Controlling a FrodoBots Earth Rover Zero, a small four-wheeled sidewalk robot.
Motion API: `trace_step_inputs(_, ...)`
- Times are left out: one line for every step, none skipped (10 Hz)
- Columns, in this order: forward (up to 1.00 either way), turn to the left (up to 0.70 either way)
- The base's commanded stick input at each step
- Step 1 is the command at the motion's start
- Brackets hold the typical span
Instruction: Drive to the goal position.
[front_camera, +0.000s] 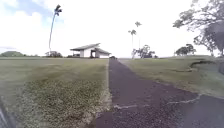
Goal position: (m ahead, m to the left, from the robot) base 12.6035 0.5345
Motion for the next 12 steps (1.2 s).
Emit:
trace_step_inputs(0.70,0.00)
trace_step_inputs(0.70,-0.03)
trace_step_inputs(0.70,-0.14)
trace_step_inputs(0.70,-0.25)
trace_step_inputs(0.70,-0.35)
trace_step_inputs(0.70,-0.35)
trace_step_inputs(0.70,-0.35)
trace_step_inputs(0.70,-0.35)
trace_step_inputs(0.70,-0.34)
trace_step_inputs(0.70,-0.15)
trace_step_inputs(0.70,0.00)
trace_step_inputs(0.70,0.00)
